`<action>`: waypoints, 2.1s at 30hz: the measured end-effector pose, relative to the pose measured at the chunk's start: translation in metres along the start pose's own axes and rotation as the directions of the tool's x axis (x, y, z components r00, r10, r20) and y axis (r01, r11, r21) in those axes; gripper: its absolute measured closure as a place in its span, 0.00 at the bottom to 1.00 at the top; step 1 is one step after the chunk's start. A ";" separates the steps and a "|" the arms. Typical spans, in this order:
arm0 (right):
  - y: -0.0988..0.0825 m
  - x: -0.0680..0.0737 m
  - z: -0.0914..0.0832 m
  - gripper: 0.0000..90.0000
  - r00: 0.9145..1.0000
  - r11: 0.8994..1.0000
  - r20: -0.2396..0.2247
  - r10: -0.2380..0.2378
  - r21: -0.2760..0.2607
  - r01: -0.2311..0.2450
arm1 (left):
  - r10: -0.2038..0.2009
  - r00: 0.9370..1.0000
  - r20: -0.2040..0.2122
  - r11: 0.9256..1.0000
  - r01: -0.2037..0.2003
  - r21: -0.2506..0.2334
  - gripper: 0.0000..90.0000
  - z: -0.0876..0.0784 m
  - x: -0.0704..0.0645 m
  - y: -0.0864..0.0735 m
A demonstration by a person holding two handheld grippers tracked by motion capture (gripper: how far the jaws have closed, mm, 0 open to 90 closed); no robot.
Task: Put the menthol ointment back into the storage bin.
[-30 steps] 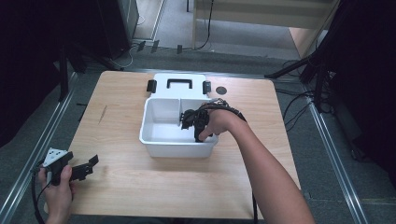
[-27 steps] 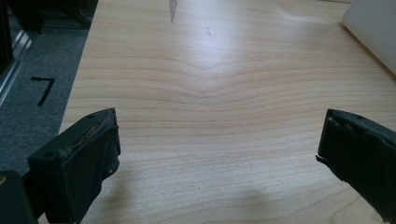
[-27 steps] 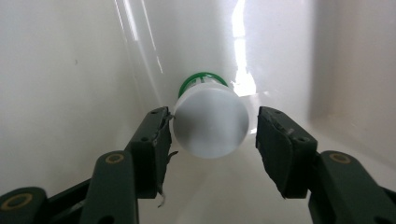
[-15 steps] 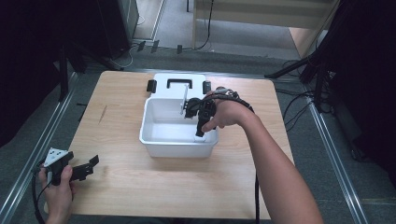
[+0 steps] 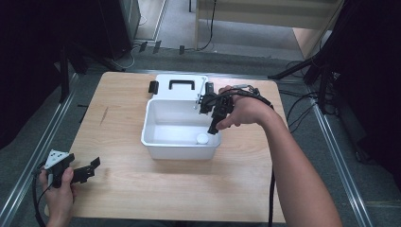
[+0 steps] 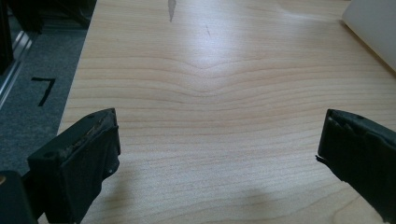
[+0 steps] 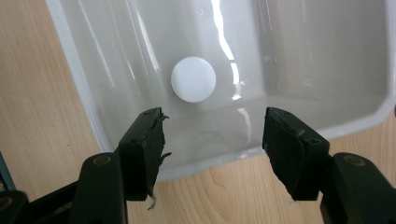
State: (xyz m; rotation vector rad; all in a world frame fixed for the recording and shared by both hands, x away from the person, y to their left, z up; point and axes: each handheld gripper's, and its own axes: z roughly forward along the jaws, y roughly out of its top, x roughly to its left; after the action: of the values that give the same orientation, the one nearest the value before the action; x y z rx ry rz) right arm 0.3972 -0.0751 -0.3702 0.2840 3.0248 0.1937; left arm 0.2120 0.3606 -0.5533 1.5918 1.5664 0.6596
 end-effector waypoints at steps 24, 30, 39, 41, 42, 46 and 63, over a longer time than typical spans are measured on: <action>-0.067 -0.013 0.005 0.40 0.992 0.992 0.000 0.125 -0.024 -0.125 | -0.001 1.000 -0.003 1.000 0.001 -0.001 0.00 0.000 0.000 0.000; -0.085 -0.013 0.014 0.37 0.986 0.985 -0.010 0.167 -0.038 -0.167 | 0.001 1.000 -0.003 1.000 -0.001 0.002 0.00 0.000 0.000 0.000; -0.117 -0.011 0.022 0.27 0.947 0.944 0.033 0.319 -0.095 -0.315 | 0.004 1.000 -0.010 1.000 -0.004 0.001 0.00 -0.001 -0.001 0.000; -0.125 -0.011 0.025 0.24 0.929 0.925 0.042 0.368 -0.118 -0.361 | 0.005 1.000 -0.012 1.000 -0.005 -0.001 0.00 0.000 -0.001 0.000; -0.129 -0.011 0.027 0.22 0.921 0.917 0.047 0.386 -0.130 -0.377 | 0.005 1.000 -0.012 1.000 -0.005 0.000 0.00 0.000 -0.001 0.000; -0.146 -0.009 0.035 0.18 0.878 0.869 0.077 0.472 -0.206 -0.449 | 0.005 1.000 -0.012 1.000 -0.005 0.001 0.00 0.000 -0.001 0.000; -0.205 0.024 0.063 0.00 0.765 0.681 0.058 0.642 -0.502 -0.533 | 0.006 1.000 -0.015 1.000 -0.006 0.002 0.00 0.000 -0.002 0.000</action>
State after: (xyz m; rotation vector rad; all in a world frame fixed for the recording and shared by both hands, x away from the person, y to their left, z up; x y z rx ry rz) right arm 0.3438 -0.2627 -0.4622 1.1455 2.4334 0.8459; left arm 0.2115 0.3590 -0.5531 1.5976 1.5742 0.6751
